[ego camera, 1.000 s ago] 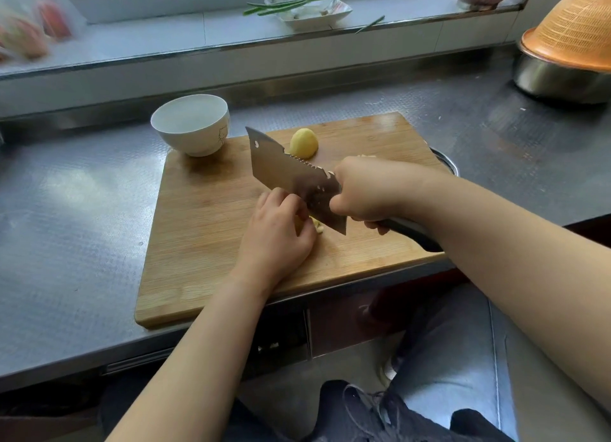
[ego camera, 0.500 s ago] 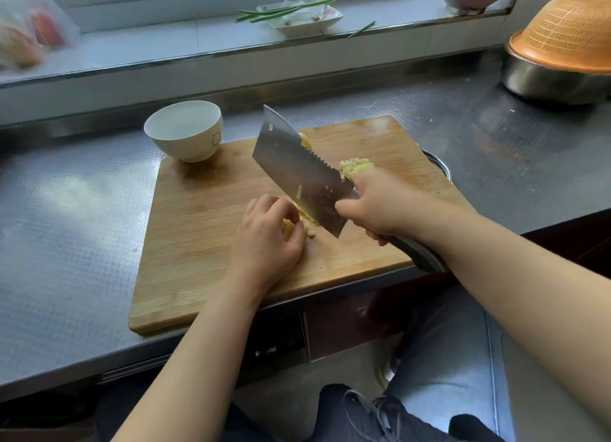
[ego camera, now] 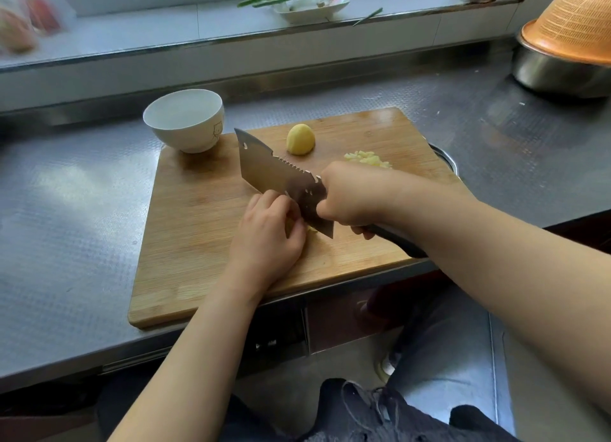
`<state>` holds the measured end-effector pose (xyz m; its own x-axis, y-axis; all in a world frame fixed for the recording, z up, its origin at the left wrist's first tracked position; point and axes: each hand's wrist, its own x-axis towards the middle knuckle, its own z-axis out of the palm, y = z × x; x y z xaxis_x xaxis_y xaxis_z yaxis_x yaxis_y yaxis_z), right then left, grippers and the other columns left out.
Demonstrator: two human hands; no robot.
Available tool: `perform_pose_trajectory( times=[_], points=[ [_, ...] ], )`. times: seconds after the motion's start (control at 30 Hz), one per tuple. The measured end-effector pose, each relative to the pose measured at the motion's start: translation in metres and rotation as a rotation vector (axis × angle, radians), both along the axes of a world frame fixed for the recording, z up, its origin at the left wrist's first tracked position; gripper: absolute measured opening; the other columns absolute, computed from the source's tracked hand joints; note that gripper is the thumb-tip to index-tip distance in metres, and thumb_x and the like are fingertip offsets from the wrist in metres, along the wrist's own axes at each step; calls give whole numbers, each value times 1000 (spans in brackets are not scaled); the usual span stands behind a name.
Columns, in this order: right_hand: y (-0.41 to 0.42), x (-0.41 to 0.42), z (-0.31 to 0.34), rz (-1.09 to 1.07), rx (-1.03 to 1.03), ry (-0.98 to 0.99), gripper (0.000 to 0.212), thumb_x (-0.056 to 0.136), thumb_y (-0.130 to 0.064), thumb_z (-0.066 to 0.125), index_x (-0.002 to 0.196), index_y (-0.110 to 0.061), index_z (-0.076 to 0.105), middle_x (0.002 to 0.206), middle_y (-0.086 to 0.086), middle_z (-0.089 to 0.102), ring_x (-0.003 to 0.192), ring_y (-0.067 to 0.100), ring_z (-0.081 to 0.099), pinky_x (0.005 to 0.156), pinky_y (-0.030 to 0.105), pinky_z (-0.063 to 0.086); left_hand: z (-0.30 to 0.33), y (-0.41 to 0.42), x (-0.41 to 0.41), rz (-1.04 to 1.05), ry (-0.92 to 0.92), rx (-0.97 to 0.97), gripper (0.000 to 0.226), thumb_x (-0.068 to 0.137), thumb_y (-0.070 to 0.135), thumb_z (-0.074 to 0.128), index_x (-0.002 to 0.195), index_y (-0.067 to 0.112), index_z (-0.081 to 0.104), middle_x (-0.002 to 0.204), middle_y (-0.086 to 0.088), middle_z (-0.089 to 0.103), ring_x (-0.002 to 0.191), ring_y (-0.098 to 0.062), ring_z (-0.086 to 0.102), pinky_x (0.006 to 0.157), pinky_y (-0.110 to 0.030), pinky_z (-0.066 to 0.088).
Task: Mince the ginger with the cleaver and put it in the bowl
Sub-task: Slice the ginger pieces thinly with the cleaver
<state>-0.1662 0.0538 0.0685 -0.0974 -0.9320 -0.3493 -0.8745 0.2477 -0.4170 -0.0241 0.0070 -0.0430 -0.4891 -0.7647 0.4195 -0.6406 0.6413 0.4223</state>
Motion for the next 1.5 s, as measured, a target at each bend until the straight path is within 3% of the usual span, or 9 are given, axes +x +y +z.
perform_pose_trajectory(
  times=[0.13, 0.23, 0.3, 0.43, 0.67, 1.0, 1.17, 1.33, 1.5],
  points=[
    [6, 1, -16, -38, -82, 10, 10, 94, -15, 50, 88, -10, 56, 73, 13, 65, 52, 24, 63, 43, 30, 55, 1, 2, 0, -6, -6, -10, 7, 81, 18, 63, 83, 13, 59, 92, -5, 59, 89, -23, 51, 76, -29, 39],
    [10, -8, -22, -92, -117, -108, 8, 95, -16, 51, 96, -11, 56, 75, 14, 65, 53, 25, 62, 49, 37, 58, 2, 4, 2, 6, 22, -21, 6, 82, 19, 64, 83, 16, 58, 90, 3, 54, 89, -18, 47, 76, -27, 36],
    [13, -14, -20, -107, -116, -144, 7, 95, -15, 51, 99, -11, 55, 72, 12, 62, 51, 23, 58, 46, 33, 55, 3, 5, 5, 15, 49, -31, 7, 84, 20, 65, 83, 17, 59, 89, 7, 52, 88, -16, 46, 75, -25, 33],
    [20, -14, -10, -63, -139, -106, 14, 95, -16, 50, 106, -12, 58, 64, 7, 59, 46, 18, 56, 43, 27, 51, 4, 4, 9, -9, 62, -6, 6, 82, 17, 64, 82, 16, 58, 90, 5, 53, 87, -18, 48, 75, -22, 32],
    [18, -5, 1, -12, -178, -82, 6, 95, -17, 52, 97, -14, 57, 69, 8, 62, 49, 18, 59, 44, 28, 53, 4, 3, 9, -36, 56, 31, 4, 84, 16, 63, 84, 16, 59, 93, 9, 50, 88, -14, 48, 76, -23, 36],
    [4, 4, -1, -2, -16, -16, 9, 96, -14, 50, 98, -7, 56, 73, 15, 63, 52, 23, 59, 44, 29, 52, 3, 2, 10, -24, 44, 27, 6, 82, 16, 64, 81, 15, 59, 90, 1, 57, 87, -16, 49, 75, -21, 35],
    [9, 9, -14, -14, -71, 49, 12, 94, -15, 50, 83, -13, 55, 71, 12, 65, 51, 25, 65, 45, 31, 56, 3, 3, 10, -30, 55, 30, 7, 79, 12, 65, 80, 14, 58, 90, -1, 59, 88, -20, 51, 76, -23, 36],
    [15, -12, -23, -155, -56, -288, 7, 95, -10, 50, 99, -7, 55, 63, 8, 52, 42, 16, 49, 42, 28, 47, 7, 8, 14, -56, 117, 38, 5, 84, 14, 66, 85, 14, 61, 97, 2, 54, 90, -18, 53, 79, -27, 43],
    [24, -18, -12, -127, -103, -309, 8, 96, -10, 50, 91, -15, 52, 62, 7, 49, 42, 16, 47, 42, 26, 44, 7, 11, 21, -36, 133, 60, 5, 85, 14, 66, 86, 16, 61, 100, 4, 54, 93, -15, 53, 81, -27, 44]
  ],
)
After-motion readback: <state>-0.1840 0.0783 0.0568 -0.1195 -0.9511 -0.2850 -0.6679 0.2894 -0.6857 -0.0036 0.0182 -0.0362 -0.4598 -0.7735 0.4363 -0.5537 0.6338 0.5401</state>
